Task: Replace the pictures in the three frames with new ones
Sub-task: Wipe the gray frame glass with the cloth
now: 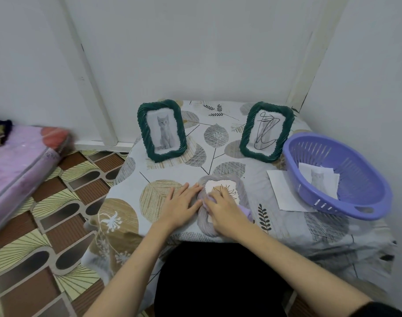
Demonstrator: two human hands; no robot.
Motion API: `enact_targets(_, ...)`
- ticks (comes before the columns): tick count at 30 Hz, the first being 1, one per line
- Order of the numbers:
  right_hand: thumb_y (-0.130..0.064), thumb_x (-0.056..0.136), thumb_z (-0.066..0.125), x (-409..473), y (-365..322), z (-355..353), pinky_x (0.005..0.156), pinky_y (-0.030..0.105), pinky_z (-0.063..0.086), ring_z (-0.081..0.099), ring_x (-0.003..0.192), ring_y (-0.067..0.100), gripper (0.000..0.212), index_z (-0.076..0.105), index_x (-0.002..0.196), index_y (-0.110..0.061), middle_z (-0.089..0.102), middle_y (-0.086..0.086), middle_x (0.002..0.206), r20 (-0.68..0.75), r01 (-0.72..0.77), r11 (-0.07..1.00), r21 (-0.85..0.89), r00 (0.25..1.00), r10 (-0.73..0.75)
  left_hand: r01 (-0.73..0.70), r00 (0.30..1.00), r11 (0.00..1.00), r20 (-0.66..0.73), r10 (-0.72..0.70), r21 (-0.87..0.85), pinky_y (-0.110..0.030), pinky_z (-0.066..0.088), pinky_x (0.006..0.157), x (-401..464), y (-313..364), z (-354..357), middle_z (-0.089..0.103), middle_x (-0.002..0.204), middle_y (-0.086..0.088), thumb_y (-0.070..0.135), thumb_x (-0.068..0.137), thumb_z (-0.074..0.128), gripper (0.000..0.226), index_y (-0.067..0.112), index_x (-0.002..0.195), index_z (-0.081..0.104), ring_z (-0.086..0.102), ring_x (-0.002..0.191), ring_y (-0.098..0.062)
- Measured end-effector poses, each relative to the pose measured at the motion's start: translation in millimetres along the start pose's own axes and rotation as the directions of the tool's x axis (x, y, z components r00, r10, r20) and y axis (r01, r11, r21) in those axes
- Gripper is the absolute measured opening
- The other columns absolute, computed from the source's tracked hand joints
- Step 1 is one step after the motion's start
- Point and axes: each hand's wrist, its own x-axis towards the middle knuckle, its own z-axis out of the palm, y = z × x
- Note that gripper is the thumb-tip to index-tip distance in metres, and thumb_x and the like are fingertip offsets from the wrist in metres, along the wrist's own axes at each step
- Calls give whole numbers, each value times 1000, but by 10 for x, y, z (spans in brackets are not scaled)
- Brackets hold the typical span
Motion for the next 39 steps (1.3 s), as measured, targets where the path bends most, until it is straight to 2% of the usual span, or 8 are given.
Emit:
enact_targets(6, -18, 69, 57, -456, 234, -182, 67, 24, 49, 51, 77, 17, 29, 67, 96, -19, 65, -2, 98, -10, 188, 979, -72, 982, -189, 12, 1000, 1000, 23, -12, -1, -40, -2, 118, 17, 7, -22, 21, 153, 17, 45, 96, 22, 46, 39, 142, 23, 9, 144, -7)
enact_targets(11, -24, 65, 36, -236, 453, -252, 49, 27, 47, 50, 69, 22, 37, 69, 80, -18, 66, 4, 79, -17, -4, 983, -183, 1000, 1, 11, 1000, 1000, -3, -11, -22, -40, -1, 118, 9, 30, -21, 22, 153, 17, 33, 100, 24, 41, 38, 141, 25, 11, 144, -8)
enact_targets(15, -15, 75, 53, 27, 222, -186, 79, 46, 49, 49, 92, 36, 29, 66, 101, -12, 61, 15, 107, 73, -111, 991, -79, 991, 116, 11, 1000, 1000, -10, -11, 3, -40, -1, 117, -8, 40, -18, 21, 153, 16, 40, 99, 26, 44, 36, 142, 23, 10, 144, -8)
enact_targets(23, -31, 79, 43, -575, 345, -219, 62, 26, 48, 47, 74, 17, 28, 67, 94, -33, 64, -7, 100, -38, 142, 981, -131, 988, -148, 8, 1000, 1000, -24, -7, 19, -41, 0, 118, 5, 25, 2, 22, 153, 16, 45, 97, 25, 45, 37, 141, 25, 11, 144, -8)
enact_targets(27, -26, 64, 70, -302, 584, -241, 51, 30, 48, 56, 62, 24, 21, 69, 84, -25, 67, 2, 84, -18, 4, 966, -258, 1000, -9, 1, 1000, 1000, -20, 0, 26, -42, 0, 118, 0, 22, -17, 22, 153, 15, 49, 94, 20, 49, 38, 141, 24, 11, 144, -8)
enact_targets(30, -20, 60, 65, 83, 491, -251, 47, 33, 46, 56, 60, 29, 16, 68, 75, -18, 65, 9, 75, 26, -139, 962, -234, 988, 149, 4, 1000, 1000, -15, -3, 25, -42, 0, 119, -11, 33, -26, 22, 153, 16, 51, 91, 18, 51, 38, 141, 24, 11, 144, -7)
enact_targets(35, -31, 91, 28, 306, 194, -171, 95, 44, 34, 43, 110, 35, 42, 59, 114, -14, 54, 12, 121, 229, -167, 983, -71, 957, 179, 17, 1000, 1000, -21, -17, 5, -39, -1, 118, -2, 49, -30, 23, 152, 17, 41, 98, 28, 43, 38, 141, 26, 11, 144, -6)
enact_targets(39, -54, 85, 16, 55, 188, -308, 101, 38, 30, 40, 118, 29, 63, 46, 133, -26, 48, 3, 134, 238, -276, 952, 135, 941, 239, 15, 1000, 1000, -22, -15, 3, -39, 0, 118, -4, 41, -20, 23, 152, 18, 47, 95, 22, 47, 38, 141, 25, 11, 144, -6)
